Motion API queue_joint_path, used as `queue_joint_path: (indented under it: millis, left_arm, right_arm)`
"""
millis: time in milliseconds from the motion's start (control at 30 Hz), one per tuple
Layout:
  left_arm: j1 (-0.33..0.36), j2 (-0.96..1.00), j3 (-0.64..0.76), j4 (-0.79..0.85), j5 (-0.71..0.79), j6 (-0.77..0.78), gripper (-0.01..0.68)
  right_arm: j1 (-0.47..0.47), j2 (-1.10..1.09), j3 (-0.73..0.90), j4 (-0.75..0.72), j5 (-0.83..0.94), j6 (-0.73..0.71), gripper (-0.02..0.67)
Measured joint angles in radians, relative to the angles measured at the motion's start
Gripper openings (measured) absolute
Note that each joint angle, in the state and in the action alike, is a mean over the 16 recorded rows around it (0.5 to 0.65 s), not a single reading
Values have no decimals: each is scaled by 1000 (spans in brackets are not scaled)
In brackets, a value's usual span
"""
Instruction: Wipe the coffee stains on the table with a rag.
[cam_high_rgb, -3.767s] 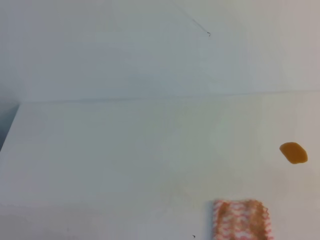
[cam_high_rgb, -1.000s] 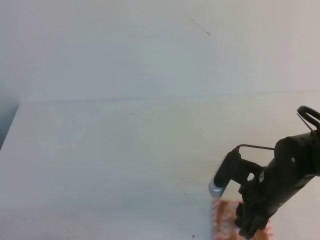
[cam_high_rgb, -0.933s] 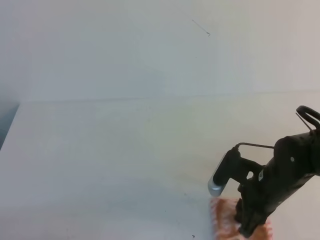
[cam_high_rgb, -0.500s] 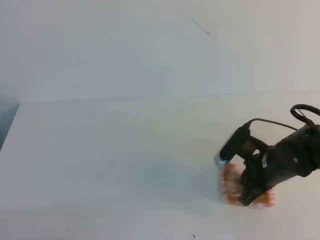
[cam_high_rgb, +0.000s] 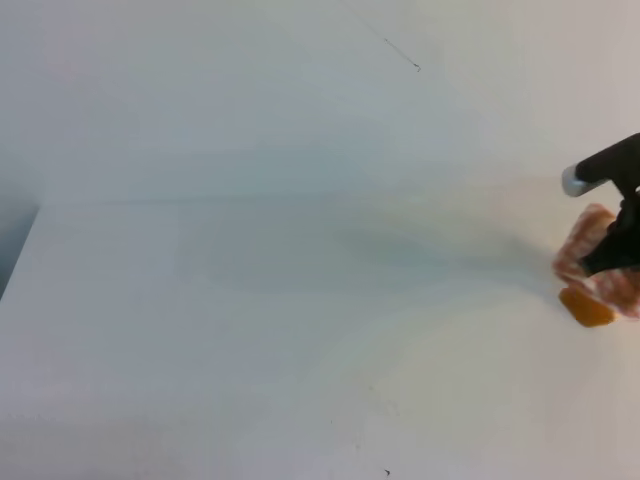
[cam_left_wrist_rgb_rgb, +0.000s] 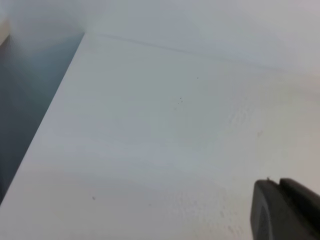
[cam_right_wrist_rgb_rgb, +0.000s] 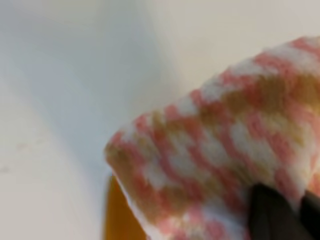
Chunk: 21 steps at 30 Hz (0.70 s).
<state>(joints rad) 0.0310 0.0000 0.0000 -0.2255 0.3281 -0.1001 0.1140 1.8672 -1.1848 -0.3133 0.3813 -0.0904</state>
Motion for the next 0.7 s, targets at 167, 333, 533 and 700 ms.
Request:
queue_joint_path:
  millis: [167,333,533,700]
  left_arm:
    - [0,0,0,0,0,0,-1]
    - [0,0,0,0,0,0,-1]
    - [0,0,0,0,0,0,-1]
    - [0,0,0,0,0,0,-1]
  right_arm:
    - [-84,-1,-30,4,21,2,29]
    - [-146,5,-37,12,30,2,27]
    - [-183,27,-38,21,47,2,27]
    - [-191,59,-38,41,67,2,29]
